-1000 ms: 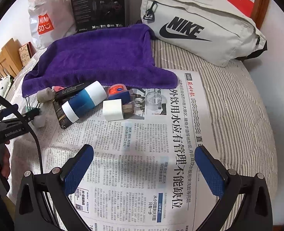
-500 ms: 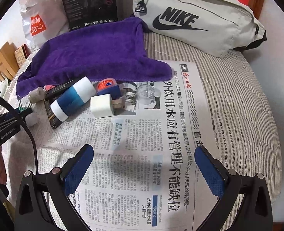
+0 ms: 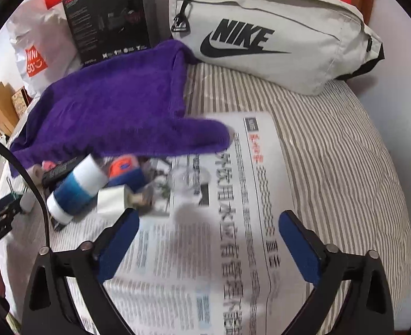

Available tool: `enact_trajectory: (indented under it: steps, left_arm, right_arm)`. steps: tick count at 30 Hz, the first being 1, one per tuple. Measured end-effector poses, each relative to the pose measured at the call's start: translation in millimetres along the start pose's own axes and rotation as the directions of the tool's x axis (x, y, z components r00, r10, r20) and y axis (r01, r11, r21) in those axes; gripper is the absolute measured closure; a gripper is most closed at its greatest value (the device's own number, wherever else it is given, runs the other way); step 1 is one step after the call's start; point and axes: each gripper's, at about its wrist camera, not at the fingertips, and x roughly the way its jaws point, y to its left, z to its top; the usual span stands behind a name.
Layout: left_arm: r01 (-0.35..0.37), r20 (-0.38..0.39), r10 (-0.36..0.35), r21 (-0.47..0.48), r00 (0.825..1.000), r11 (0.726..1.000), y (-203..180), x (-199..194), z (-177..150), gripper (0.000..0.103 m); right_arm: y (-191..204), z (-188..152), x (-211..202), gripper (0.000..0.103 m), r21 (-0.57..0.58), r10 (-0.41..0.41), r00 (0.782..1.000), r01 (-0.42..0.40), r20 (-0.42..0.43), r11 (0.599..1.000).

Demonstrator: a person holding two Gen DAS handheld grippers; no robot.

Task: Organize rigid objects
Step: 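Grasp the green binder clip with left tool while right tool grasps the clear cap, then carry clip and cap onto the purple towel and open both tools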

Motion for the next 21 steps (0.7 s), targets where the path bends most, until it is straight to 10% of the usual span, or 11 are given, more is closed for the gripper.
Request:
enact_trajectory:
  steps: [13,17,21]
  left_arm:
    - [0.011,0.014,-0.011,0.001,1.0,1.0,-1,5,4,0.064]
    - [0.041,0.017,-0.04,-0.013,0.999,0.999,3,3,3,0.064]
    - [0.088,0.017,-0.087,-0.039,0.996,0.995,13,-1,2,0.064]
  right_arm:
    - [13,10,33,0.046,-0.071,0.002,1.0,-0.002,0.007,0.997]
    - [15,11,30,0.075,-0.089,0.012,1.0,-0.012,0.003,0.996]
    - [10,12,24,0.076,-0.078,0.021,1.0,-0.021,-0.007,0.997]
